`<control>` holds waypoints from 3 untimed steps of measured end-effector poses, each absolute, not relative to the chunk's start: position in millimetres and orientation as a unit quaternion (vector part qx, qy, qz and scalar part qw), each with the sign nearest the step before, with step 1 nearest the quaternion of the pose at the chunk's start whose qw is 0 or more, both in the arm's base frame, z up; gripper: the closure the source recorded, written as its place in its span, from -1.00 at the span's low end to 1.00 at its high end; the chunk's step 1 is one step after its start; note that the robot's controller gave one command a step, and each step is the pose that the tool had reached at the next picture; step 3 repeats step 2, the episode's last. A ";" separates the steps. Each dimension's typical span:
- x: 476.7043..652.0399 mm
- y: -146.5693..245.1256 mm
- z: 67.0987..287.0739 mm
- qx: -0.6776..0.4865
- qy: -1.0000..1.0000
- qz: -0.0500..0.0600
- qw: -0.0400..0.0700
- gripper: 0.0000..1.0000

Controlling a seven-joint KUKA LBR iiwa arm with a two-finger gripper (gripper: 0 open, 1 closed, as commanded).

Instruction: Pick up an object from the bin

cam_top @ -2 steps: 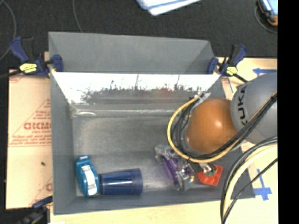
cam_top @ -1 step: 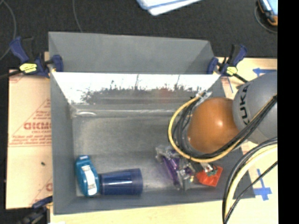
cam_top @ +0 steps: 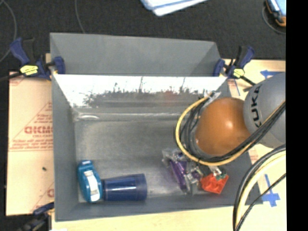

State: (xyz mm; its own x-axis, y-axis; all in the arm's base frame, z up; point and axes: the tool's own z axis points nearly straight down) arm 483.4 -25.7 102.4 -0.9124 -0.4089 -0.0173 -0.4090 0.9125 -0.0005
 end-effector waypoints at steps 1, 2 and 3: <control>483.8 -26.1 115.3 -0.209 0.978 0.001 0.009 1.00; 482.9 -26.0 127.9 -0.208 0.978 0.002 0.007 1.00; 482.9 -26.0 127.9 -0.208 0.978 0.002 0.007 1.00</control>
Offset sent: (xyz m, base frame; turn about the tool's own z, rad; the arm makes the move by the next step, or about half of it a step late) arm 0.0000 0.0001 0.0698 0.0000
